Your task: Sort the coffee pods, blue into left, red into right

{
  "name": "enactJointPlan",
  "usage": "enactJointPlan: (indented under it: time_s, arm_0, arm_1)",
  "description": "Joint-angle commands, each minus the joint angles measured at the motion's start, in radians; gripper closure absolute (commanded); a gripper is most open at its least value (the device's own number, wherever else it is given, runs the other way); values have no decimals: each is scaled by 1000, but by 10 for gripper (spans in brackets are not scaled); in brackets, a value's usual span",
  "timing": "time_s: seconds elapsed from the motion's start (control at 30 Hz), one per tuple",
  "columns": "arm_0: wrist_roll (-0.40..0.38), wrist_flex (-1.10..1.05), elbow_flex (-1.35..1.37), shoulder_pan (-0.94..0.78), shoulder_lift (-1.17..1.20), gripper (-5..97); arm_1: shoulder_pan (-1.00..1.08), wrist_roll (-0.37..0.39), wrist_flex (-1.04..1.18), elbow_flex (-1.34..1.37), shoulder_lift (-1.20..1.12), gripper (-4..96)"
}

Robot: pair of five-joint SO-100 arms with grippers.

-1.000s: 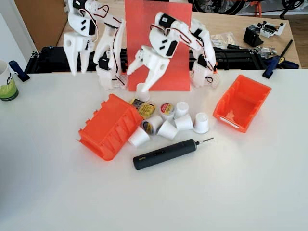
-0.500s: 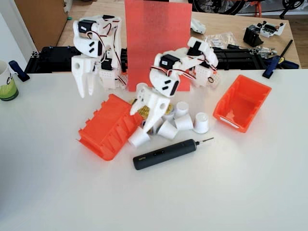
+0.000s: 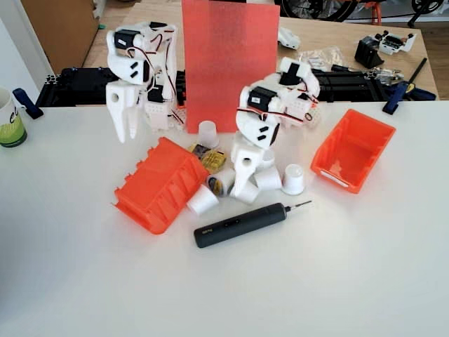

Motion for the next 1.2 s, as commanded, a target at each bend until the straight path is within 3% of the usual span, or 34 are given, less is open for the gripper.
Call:
enactJointPlan:
  time_s: [0.0, 0.07, 0.13, 0.33, 0.4, 0.43, 0.5, 0.53, 0.57, 0.63, 0.67, 0.77, 0.83, 0.93, 1.17]
  arm_0:
    - [-6, 28, -3, 9, 28, 773]
    - [0, 38, -5, 9, 31, 773]
    - [5, 46, -5, 12, 32, 773]
    - [8, 77, -3, 20, 31, 773]
    - [8, 86, -3, 21, 26, 773]
    - [9, 91, -2, 23, 25, 772]
    - [12, 97, 9, 23, 26, 771]
    - [12, 100, 12, 23, 26, 771]
    - [12, 100, 17, 23, 31, 770]
    - [12, 89, 14, 23, 31, 772]
    - [12, 80, 11, 23, 28, 773]
    - [12, 64, 21, 23, 26, 769]
    - [18, 37, 32, 23, 31, 769]
    - [25, -35, 48, 26, 9, 768]
    - [9, -92, 92, 41, 8, 768]
  arm_1:
    - [87, -38, -37, -12, 14, 545]
    - [132, -121, -80, -8, 14, 544]
    - [147, -153, -29, -29, 34, 542]
    - [115, -153, 198, -28, 213, 542]
    - [69, -89, 196, 106, 344, 542]
    - [35, -31, 120, 305, 485, 542]
    - [-43, 63, -468, 1166, 976, 551]
    - [-52, 80, -721, 1466, 1101, 572]
    - [-32, 41, -845, 1546, 1095, 579]
    - [58, -152, -989, 1473, 963, 548]
    - [80, -193, -1008, 1414, 910, 536]
    - [78, -216, -1186, 1443, 865, 531]
    - [78, -236, -1443, 1536, 807, 531]
    - [74, -210, -1730, 1644, 706, 532]
    - [75, -198, -1844, 1809, 738, 528]
